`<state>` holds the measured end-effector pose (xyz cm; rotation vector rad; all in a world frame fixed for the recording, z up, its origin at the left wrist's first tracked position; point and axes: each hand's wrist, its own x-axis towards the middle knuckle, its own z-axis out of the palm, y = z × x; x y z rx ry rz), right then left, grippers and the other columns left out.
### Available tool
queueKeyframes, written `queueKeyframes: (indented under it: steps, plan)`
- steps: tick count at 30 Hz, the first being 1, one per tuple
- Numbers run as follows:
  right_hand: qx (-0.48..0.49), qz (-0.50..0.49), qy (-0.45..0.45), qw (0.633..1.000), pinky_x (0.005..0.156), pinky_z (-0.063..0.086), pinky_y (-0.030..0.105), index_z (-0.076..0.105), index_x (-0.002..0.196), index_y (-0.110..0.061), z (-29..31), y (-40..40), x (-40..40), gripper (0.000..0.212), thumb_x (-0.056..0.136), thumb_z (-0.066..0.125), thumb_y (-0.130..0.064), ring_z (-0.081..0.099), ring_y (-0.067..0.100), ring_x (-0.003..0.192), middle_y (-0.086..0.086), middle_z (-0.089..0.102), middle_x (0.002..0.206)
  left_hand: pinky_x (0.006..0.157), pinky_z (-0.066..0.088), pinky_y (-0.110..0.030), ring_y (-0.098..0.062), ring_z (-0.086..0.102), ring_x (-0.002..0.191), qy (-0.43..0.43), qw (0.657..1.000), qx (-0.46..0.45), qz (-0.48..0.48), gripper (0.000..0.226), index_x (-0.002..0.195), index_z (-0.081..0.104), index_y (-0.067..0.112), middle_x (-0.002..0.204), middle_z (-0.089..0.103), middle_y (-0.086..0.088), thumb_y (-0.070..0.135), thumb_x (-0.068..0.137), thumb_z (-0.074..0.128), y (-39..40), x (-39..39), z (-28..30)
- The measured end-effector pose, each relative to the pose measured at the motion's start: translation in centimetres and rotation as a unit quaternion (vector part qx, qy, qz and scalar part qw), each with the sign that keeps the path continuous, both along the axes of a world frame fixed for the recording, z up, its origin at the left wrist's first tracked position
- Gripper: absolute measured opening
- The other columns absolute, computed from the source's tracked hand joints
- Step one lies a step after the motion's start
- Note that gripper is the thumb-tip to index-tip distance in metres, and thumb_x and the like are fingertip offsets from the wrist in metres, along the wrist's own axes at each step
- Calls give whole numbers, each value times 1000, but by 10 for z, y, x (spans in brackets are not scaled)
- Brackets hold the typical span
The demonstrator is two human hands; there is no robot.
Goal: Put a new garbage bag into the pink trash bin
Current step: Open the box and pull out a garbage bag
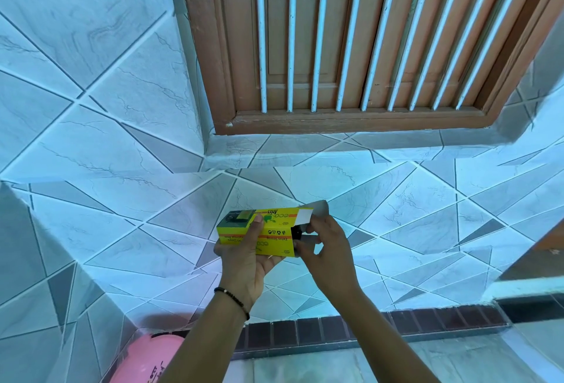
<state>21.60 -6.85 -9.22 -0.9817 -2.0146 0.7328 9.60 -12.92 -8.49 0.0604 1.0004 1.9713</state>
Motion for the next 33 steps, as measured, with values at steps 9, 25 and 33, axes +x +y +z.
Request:
queueKeyframes:
  steps: [9, 25, 33]
  plan:
    - [21, -10, -49, 999, 69, 53, 35, 64, 105, -23, -11, 7, 0, 25, 81, 61, -23, 60, 21, 92, -2, 61, 104, 65, 57, -55, -40, 64, 101, 75, 997, -30, 20, 68, 119, 32, 23, 125, 57, -15, 17, 69, 77, -1, 9, 2]
    - [21, 36, -82, 996, 62, 35, 5, 70, 99, -20, -15, 19, 4, 27, 77, 63, -8, 57, 16, 86, 3, 60, 105, 69, 57, -47, -35, 61, 105, 99, 993, -69, 15, 49, 120, 34, 24, 124, 57, -12, 21, 82, 65, 4, 9, 3]
    - [-193, -25, 200, 960, 59, 48, 21, 68, 73, -17, 17, 44, 35, 18, 78, 68, 0, 56, 10, 55, 1, 65, 64, 72, 55, -38, -29, 61, 99, 129, 987, -54, 77, 51, 120, 41, 14, 124, 59, -15, 18, 79, 70, 23, -27, 21]
